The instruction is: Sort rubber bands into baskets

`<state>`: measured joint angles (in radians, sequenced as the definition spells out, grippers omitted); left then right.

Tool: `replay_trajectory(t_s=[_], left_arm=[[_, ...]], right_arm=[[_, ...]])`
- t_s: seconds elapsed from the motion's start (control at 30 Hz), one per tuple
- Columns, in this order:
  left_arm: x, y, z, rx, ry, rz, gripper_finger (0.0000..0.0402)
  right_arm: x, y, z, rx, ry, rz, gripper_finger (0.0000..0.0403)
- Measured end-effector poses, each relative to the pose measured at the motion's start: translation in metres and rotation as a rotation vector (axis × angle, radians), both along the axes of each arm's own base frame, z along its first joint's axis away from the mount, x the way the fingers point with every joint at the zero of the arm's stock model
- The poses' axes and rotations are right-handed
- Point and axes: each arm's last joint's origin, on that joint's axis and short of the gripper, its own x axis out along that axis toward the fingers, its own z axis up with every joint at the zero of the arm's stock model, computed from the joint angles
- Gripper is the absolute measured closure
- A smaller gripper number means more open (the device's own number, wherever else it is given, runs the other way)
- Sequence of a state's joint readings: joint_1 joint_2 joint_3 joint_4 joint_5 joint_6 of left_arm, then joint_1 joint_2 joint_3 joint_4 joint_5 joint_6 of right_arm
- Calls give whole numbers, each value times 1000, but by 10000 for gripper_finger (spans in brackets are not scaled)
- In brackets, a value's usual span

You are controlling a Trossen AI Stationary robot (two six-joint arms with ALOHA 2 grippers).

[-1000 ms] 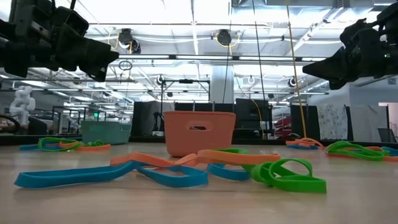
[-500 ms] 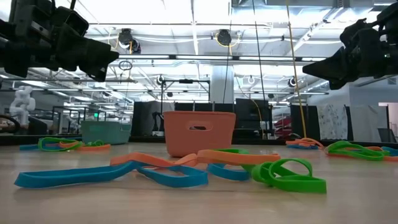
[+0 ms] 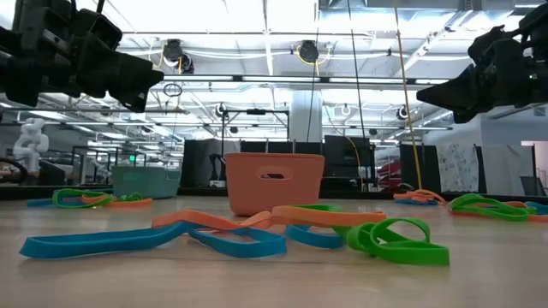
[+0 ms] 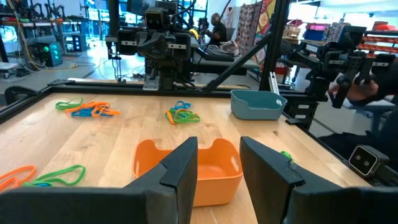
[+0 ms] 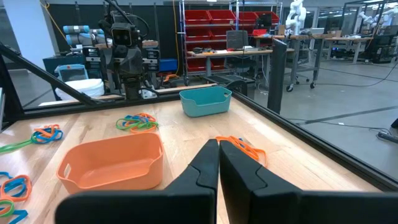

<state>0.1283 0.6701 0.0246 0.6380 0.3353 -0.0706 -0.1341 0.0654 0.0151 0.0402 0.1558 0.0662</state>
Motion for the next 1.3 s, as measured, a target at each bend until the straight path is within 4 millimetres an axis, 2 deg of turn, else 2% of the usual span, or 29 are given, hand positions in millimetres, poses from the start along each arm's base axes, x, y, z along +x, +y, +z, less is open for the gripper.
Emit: replay_trajectory(t_s=[0.17,0.3,0.4,0.63,0.73,0.83,0.93,1.1,1.23,1.3], left_arm=[[0,1,4,24,-52,47,274],[0,1,12,-217,-87,40,274],[-1,2,16,-293,-116,60,274],[0,9,14,-322,-130,313,274],[6,12,19,-310,-40,359,274],[17,10,39,-240,32,296,274],[31,10,69,-149,87,278,274],[48,10,110,-35,158,261,274],[58,6,127,-20,173,228,274],[63,3,130,-14,214,214,274]], right_arm=[[0,0,0,2,-1,0,397],[0,0,0,47,-14,0,397],[0,0,0,119,-39,-1,397],[0,2,11,96,-149,79,397],[0,4,17,76,-194,139,397],[0,4,26,78,-190,141,397],[2,4,39,73,-159,138,397],[13,2,69,34,-71,127,397],[30,0,87,43,63,126,396],[41,-1,95,48,135,131,395]])
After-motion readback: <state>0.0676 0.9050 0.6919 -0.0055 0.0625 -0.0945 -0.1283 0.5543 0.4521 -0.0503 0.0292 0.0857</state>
